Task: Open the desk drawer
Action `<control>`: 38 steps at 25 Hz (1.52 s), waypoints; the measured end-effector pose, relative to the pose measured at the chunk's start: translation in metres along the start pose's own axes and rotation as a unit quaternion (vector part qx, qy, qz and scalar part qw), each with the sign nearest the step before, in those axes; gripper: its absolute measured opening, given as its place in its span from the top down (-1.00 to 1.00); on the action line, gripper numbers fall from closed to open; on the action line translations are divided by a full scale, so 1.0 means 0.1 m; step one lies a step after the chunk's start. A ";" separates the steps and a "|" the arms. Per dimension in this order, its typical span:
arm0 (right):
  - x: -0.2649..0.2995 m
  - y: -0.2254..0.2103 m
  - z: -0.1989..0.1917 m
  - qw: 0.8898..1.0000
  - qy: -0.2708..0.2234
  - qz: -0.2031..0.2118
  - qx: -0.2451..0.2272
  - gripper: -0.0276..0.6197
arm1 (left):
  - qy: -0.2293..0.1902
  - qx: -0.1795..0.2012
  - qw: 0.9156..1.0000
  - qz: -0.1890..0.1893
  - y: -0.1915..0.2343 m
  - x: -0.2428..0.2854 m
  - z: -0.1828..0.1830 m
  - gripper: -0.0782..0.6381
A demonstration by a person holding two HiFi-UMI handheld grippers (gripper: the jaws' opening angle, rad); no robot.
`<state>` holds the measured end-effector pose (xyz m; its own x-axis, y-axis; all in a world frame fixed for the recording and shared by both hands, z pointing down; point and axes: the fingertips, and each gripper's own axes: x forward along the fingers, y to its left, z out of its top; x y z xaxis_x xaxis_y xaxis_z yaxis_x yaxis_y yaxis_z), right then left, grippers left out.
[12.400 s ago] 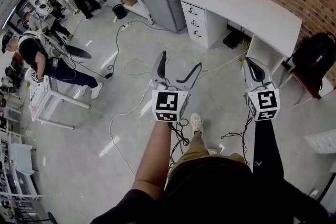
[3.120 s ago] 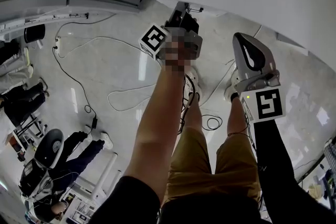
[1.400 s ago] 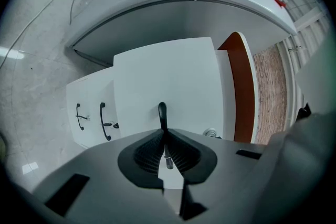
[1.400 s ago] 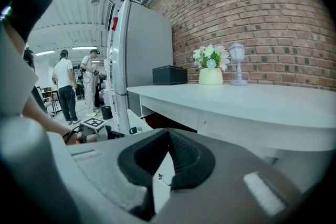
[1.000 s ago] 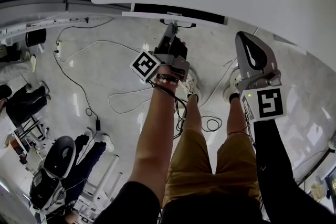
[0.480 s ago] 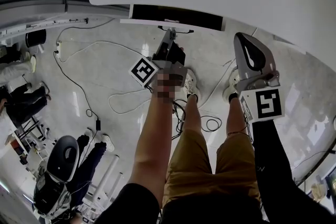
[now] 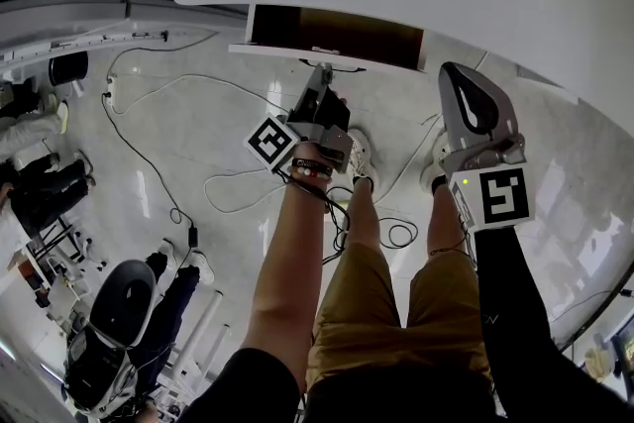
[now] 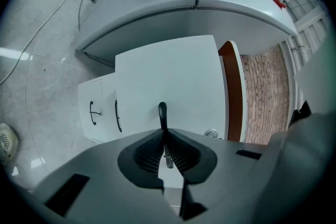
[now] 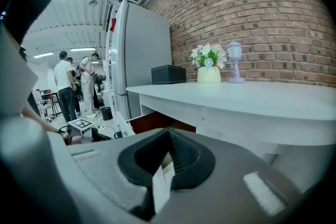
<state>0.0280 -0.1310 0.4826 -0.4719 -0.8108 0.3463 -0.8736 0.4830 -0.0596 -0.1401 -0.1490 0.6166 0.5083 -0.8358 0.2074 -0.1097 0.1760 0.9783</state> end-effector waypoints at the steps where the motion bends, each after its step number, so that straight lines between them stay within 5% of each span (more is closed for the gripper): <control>1: 0.03 -0.01 -0.01 1.000 0.001 0.001 0.001 0.91 | 0.000 -0.001 1.000 0.002 0.02 0.01 0.00 0.70; 38: 0.28 0.09 -0.08 1.000 0.008 0.017 -0.001 0.91 | -0.004 -0.027 0.998 0.053 0.40 -0.36 -0.07 0.70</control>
<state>0.0079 -0.1471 0.4993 -0.4991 -0.7890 0.3582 -0.8570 0.5107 -0.0693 -0.1569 -0.1081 0.6486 0.4898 -0.8153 0.3090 -0.1163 0.2901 0.9499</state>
